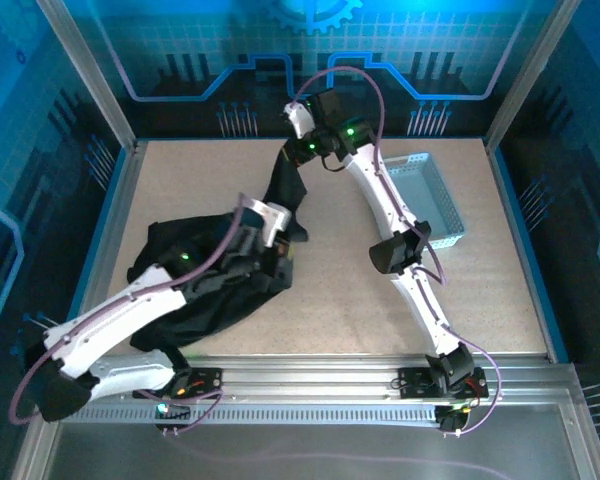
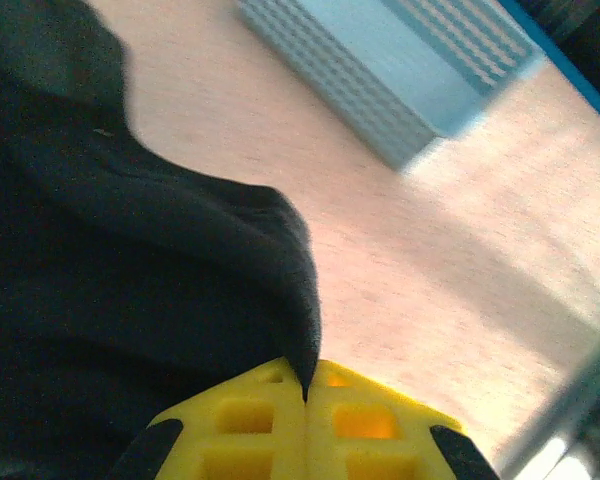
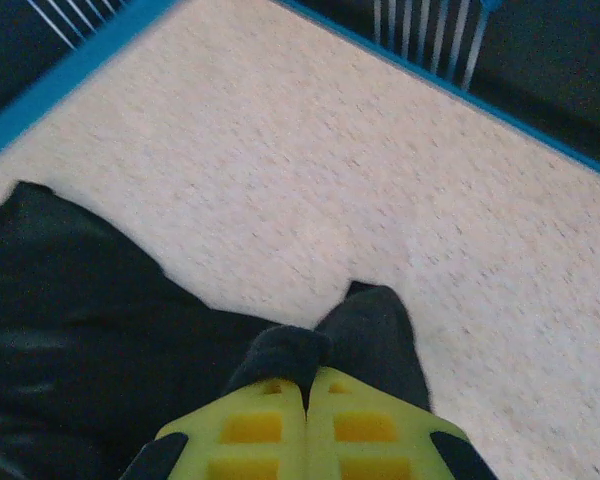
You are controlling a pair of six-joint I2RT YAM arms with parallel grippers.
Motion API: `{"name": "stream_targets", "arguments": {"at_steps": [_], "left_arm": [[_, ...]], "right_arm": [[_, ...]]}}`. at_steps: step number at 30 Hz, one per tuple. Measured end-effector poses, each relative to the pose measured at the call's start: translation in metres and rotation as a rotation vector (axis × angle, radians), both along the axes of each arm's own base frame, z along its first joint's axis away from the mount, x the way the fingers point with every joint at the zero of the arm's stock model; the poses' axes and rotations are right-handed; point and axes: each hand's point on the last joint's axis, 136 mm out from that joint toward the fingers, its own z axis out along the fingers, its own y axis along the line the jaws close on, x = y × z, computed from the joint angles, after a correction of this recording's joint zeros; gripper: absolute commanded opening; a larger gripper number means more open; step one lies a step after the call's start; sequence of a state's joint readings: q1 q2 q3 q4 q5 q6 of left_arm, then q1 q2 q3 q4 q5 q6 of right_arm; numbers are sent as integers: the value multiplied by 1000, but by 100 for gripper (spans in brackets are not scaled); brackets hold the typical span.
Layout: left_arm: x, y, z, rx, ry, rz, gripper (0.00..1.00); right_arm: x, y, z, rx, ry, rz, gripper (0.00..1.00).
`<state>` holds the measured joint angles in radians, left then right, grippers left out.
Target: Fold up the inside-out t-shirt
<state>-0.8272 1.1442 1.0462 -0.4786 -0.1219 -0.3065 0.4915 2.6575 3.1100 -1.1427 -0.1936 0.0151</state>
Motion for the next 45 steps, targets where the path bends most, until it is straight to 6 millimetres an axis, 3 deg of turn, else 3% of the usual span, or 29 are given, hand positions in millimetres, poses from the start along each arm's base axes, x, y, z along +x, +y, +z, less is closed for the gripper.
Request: {"name": "stream_targets", "arguments": {"at_steps": [4, 7, 14, 19, 24, 32, 35, 38, 43, 45], "left_arm": [[-28, -61, -17, -49, 31, -108, 0], [-32, -84, -37, -73, 69, -106, 0], [-17, -111, -92, -47, 157, -44, 0], [-12, -122, -109, -37, 180, -36, 0], [-9, -127, -105, -61, 165, -37, 0], [-5, -121, -109, -48, 142, -9, 0], [-5, -122, -110, -54, 141, -10, 0], [-8, -127, -110, -70, 149, -31, 0], [-25, -141, -121, -66, 180, -92, 0], [-31, -147, -127, -68, 198, -119, 0]], "right_arm": [[6, -33, -17, -77, 45, -46, 0], [10, -61, -30, -127, 84, -83, 0], [15, -115, -79, -258, 209, -173, 0], [5, -130, -98, -303, 292, -188, 0], [-12, -129, -80, -279, 335, -162, 0], [-94, -130, -12, -184, 272, -116, 0], [-90, -123, -4, -121, 220, -113, 0], [-72, -115, -31, -114, 217, -126, 0], [-61, -120, -116, -163, 337, -200, 0], [-62, -129, -137, -178, 380, -238, 0]]}}
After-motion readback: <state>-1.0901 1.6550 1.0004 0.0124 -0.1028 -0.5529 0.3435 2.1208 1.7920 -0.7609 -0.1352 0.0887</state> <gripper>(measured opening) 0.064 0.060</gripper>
